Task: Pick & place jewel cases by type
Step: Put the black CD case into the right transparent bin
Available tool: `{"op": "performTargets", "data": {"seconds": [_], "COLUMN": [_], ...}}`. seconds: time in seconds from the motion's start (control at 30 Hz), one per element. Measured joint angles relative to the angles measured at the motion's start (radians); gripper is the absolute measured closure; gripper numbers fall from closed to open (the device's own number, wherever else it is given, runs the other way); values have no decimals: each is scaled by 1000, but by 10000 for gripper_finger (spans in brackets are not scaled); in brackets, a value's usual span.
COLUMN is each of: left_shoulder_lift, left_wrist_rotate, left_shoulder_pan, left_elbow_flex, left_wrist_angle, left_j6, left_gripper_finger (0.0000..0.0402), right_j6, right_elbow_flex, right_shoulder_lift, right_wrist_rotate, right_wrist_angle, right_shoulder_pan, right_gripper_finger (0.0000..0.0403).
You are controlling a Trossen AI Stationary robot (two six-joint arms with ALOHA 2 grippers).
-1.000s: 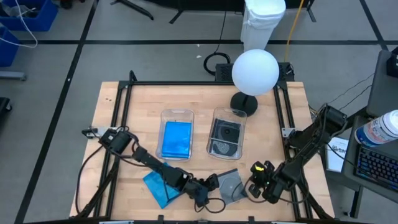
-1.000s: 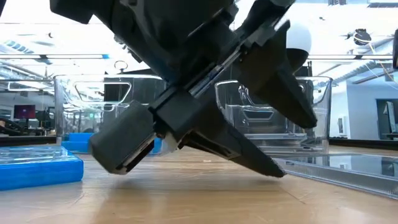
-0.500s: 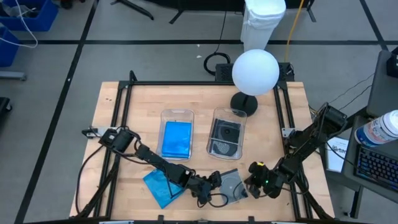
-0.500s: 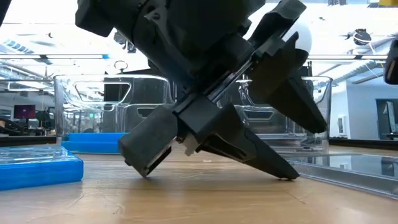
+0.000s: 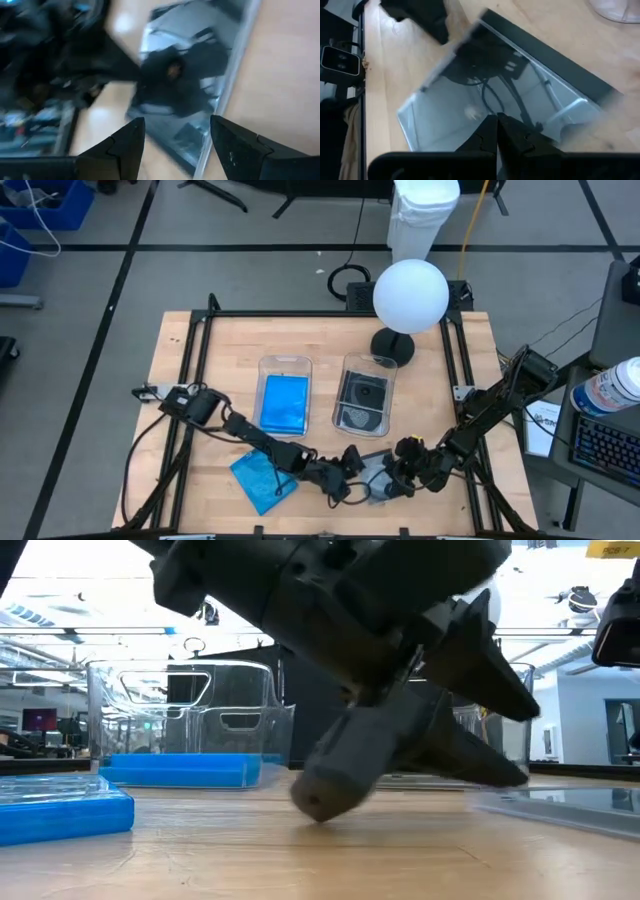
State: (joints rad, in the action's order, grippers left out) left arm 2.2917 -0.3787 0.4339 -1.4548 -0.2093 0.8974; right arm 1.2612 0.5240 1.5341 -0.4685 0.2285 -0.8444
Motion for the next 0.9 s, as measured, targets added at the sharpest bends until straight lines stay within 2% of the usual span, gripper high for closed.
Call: {"op": "performTargets", "data": {"seconds": [0.07, 0.17, 0.33, 0.43, 0.53, 0.63, 0.73, 0.8, 0.9], "left_shoulder_lift": [1, 2, -1, -2, -3, -3, -2, -2, -2], "left_wrist_rotate": [-38, -40, -17, 32, 50, 49, 48, 55, 60], "left_shoulder_pan": [0, -2, -2, -1, 5, 8, 10, 8, 7], "left_elbow_flex": [1, 2, -2, -2, -1, -1, -10, -15, -22], "left_wrist_angle": [-39, -46, 83, 160, 181, 181, 189, 189, 189], "left_j6": [0, 9, 10, 15, 17, 15, 11, -1, -9], "left_gripper_finger": [174, 174, 174, 174, 174, 174, 174, 174, 174], "right_j6": [-3, -17, -17, -20, -83, -129, -146, -117, -34], "right_elbow_flex": [0, 0, 0, 0, 32, 142, 316, 438, 554], "right_shoulder_lift": [0, 0, 0, -3, -24, -48, -49, -32, 4], "right_wrist_rotate": [0, 0, 0, 2, 13, 26, 32, 32, 97], "right_wrist_angle": [5, 23, 30, 29, -9, -205, -546, -775, -1045], "right_shoulder_pan": [0, -1, -1, -1, -1, 3, 13, 13, 13], "right_gripper_finger": [403, 403, 403, 403, 403, 403, 403, 403, 403]}}
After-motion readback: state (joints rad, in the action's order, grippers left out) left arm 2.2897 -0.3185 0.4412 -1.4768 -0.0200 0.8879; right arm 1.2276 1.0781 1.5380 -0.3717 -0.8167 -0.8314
